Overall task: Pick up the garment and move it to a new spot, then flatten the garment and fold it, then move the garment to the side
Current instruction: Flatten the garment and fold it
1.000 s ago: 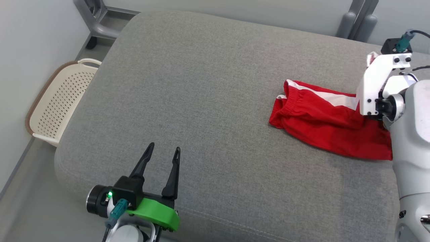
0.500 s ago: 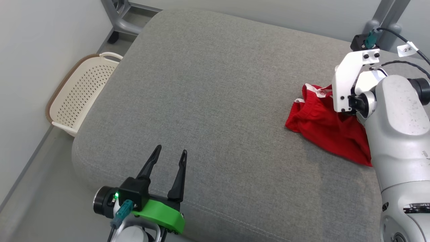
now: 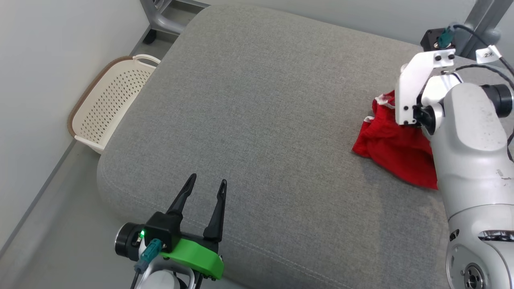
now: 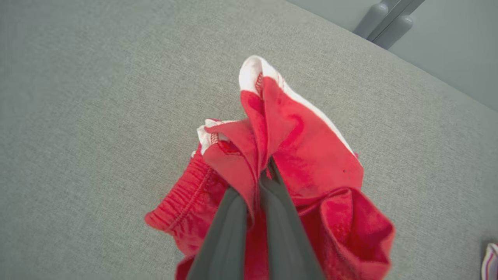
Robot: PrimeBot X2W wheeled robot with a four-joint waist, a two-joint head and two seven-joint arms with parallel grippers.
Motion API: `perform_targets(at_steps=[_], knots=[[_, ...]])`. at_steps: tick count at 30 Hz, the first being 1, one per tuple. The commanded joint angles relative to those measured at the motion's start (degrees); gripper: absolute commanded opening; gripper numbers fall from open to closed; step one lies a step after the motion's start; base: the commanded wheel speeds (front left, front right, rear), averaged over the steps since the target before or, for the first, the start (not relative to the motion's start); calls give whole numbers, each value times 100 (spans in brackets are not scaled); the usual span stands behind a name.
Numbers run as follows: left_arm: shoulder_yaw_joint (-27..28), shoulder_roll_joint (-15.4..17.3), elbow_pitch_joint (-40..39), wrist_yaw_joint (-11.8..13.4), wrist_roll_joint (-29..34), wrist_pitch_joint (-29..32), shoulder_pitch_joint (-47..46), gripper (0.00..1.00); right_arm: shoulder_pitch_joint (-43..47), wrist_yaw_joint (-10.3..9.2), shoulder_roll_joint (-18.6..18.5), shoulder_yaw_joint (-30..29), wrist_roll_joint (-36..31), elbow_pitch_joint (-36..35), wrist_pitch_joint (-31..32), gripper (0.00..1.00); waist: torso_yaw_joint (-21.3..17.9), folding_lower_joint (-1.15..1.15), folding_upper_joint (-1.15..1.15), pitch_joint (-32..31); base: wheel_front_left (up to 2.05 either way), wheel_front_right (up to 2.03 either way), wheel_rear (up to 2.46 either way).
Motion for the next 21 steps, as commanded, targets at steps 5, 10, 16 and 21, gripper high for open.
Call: perform_targets(at_steps=[5, 10, 16, 21], knots=[[-8, -3, 13, 23, -37, -14, -48, 100, -36, -2, 41, 8, -175, 344, -120, 0, 28, 0, 0, 36, 0, 0, 0], [-2, -6, 24, 23, -50, -14, -102, 100, -115, -2, 59, -77, -87, 539, -348, 100, 33, 0, 0, 52, 0, 0, 0], [20, -8, 60, 34, -63, -14, -108, 100, -417, -2, 58, 172, 726, 975, -812, 100, 2, 0, 0, -3, 0, 0, 0], [93, -8, 24, 61, -12, -15, -41, 100, -663, -1, 59, 342, 1140, 1052, -1192, 100, -147, 0, 0, -79, 0, 0, 0]])
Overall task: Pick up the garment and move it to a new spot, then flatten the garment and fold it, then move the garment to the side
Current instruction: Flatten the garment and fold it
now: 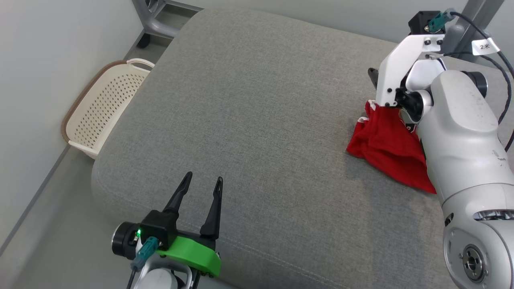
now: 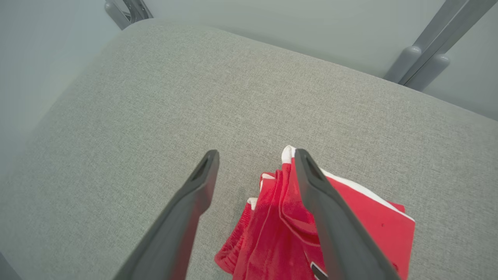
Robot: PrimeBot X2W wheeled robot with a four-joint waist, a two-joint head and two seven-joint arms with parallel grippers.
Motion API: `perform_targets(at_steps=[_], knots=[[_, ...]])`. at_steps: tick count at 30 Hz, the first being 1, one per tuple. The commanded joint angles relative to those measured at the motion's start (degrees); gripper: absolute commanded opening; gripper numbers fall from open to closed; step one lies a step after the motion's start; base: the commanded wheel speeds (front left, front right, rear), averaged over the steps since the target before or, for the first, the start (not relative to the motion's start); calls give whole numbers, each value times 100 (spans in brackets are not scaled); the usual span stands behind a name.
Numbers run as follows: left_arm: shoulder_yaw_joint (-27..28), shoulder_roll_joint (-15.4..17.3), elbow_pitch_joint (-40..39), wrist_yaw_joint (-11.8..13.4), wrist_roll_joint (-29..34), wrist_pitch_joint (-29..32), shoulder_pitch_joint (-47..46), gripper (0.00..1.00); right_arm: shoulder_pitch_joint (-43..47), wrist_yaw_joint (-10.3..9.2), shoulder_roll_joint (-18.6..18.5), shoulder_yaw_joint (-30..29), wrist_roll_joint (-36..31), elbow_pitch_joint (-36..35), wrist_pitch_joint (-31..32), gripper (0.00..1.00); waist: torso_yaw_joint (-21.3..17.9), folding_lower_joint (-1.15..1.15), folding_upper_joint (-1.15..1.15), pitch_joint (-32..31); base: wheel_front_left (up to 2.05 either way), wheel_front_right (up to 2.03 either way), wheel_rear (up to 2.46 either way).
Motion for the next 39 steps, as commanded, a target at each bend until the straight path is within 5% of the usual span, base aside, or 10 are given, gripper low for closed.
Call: perform_targets(at_steps=[1, 15, 19, 39], knots=[[30, 0, -19, 40, 45, -14, 7, 100, -51, -1, -33, -12, 14, -25, -84, 100, -86, 0, 0, -50, 0, 0, 0], [168, 45, -98, 12, 139, -15, 103, 100, 624, -1, -787, -497, -255, -209, -569, 98, -571, 0, 0, -200, 0, 0, 0], [184, 45, -105, -10, 143, -14, 91, 100, 880, -1, -842, -741, -285, -236, -534, 0, -656, 0, 0, -162, 0, 0, 0], [88, 20, -1, -74, 94, -15, -49, 100, 1180, -1, -108, -72, 37, 61, -431, 0, -440, 0, 0, -128, 0, 0, 0]])
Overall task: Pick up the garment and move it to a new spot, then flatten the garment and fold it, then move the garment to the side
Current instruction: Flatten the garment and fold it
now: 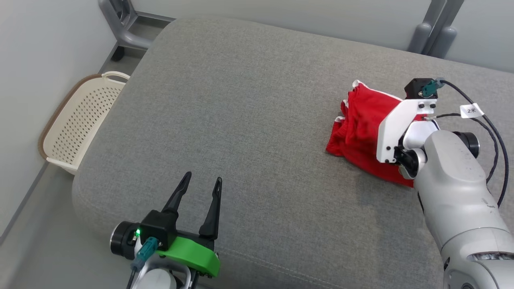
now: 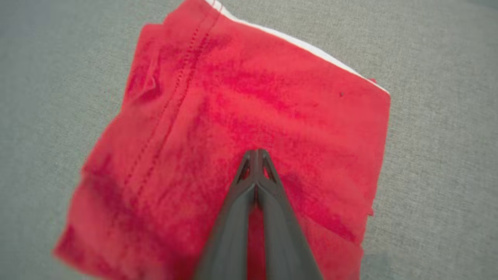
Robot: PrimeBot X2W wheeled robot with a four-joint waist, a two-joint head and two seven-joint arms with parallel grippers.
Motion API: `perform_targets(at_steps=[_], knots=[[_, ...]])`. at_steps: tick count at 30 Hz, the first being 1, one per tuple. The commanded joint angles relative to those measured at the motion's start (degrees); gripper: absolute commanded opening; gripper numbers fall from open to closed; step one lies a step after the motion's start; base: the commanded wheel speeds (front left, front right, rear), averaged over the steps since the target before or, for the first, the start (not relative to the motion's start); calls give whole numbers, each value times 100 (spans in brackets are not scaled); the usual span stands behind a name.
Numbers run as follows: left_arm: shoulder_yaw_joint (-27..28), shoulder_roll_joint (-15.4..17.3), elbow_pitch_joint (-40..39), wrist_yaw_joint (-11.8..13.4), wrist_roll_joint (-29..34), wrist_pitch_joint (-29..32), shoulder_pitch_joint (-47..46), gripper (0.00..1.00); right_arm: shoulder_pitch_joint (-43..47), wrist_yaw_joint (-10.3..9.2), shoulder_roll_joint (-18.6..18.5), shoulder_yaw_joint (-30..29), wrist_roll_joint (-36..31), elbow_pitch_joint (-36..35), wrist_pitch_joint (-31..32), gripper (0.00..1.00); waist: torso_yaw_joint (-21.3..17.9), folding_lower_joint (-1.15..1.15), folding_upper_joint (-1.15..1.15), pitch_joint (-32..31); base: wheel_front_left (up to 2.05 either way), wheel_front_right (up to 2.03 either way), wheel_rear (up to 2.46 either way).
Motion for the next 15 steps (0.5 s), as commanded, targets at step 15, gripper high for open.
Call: perform_targets(at_steps=[15], knots=[[65, 9, 30, 6, -12, -15, 89, 100, 112, -1, 66, 2445, 2023, -311, 187, 0, 146, 0, 0, -197, 0, 0, 0]])
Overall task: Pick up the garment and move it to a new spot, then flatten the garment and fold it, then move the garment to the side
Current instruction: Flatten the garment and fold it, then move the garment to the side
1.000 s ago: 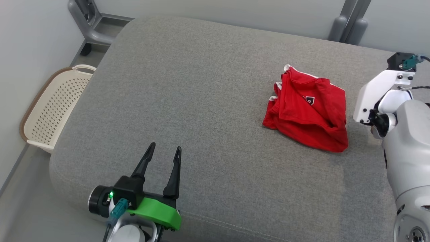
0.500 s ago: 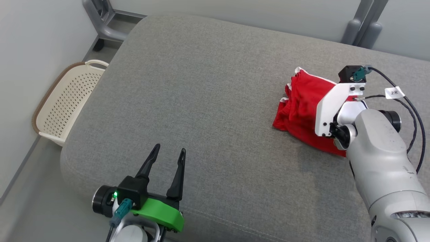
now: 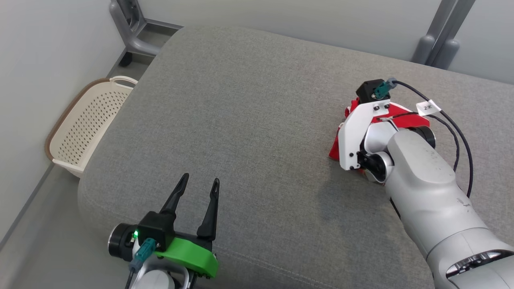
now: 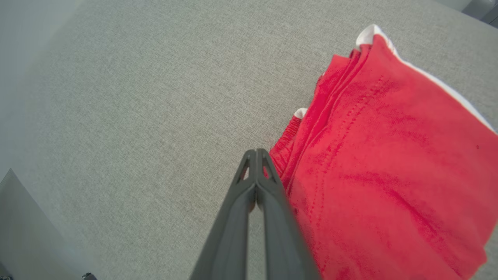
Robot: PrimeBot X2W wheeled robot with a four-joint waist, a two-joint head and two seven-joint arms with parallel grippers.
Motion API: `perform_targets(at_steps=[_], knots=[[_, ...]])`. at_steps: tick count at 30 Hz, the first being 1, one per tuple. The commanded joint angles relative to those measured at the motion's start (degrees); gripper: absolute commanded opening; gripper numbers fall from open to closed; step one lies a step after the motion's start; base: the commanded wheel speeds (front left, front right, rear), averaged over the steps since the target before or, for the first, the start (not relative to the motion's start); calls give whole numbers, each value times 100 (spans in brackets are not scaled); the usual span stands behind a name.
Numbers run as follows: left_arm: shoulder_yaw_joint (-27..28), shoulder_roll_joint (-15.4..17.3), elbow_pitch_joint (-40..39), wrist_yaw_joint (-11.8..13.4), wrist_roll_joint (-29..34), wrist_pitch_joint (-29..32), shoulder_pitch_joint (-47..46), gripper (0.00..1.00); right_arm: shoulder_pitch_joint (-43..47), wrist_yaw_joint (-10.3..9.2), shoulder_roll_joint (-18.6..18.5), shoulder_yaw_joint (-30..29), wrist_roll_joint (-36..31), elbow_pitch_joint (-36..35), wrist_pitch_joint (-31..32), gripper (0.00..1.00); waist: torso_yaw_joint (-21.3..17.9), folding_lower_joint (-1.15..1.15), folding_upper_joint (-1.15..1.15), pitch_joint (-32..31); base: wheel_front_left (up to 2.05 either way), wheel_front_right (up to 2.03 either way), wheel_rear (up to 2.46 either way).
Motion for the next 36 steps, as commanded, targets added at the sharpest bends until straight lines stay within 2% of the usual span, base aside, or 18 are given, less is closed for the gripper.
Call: perform_targets(at_steps=[1, 3, 4, 5, 8, 12, 17, 22, 28, 36], knots=[[6, 11, 3, 4, -7, -14, 63, 100, 91, -1, -25, 202, 244, -147, 36, 0, -25, 0, 0, -16, 0, 0, 0], [11, 10, -1, 10, 0, -15, 77, 100, 35, -2, -27, 381, 469, -305, 27, 0, -48, 0, 0, -32, 0, 0, 0], [13, 10, -3, 15, 2, -14, 86, 100, -24, -1, -28, 425, 525, -369, -20, 39, -61, 0, 0, -40, 0, 0, 0], [19, 10, -4, 20, 4, -14, 93, 100, -78, -1, -27, 422, 548, -384, -25, 100, -74, 0, 0, -50, 0, 0, 0], [42, 16, -8, 36, 11, -14, 124, 100, -247, -1, -40, 268, 437, -383, -94, 100, -121, 0, 0, -83, 0, 0, 0], [83, 37, -54, 54, 15, -14, 138, 100, -421, -1, -241, -134, 219, -302, -60, 100, -213, 0, 0, -98, 0, 0, 0], [99, 38, -113, 57, 14, -14, 166, 100, -411, -1, -600, -1084, -163, -83, 130, 100, -347, 0, 0, -42, 0, 0, 0], [111, 35, -137, 56, 3, -15, 133, 100, -228, -1, -670, -1649, -460, 30, 329, 100, -423, 0, 0, 28, 0, 0, 0], [94, 30, -133, 35, 9, -14, 34, 100, 118, -1, -598, -2408, -841, 13, 545, 100, -521, 0, 0, 124, 0, 0, 0], [68, 23, -122, 1, 12, -14, -48, 100, 356, -1, -249, -3356, -1164, -115, 728, 100, -531, 0, 0, 248, 0, 0, 0]])
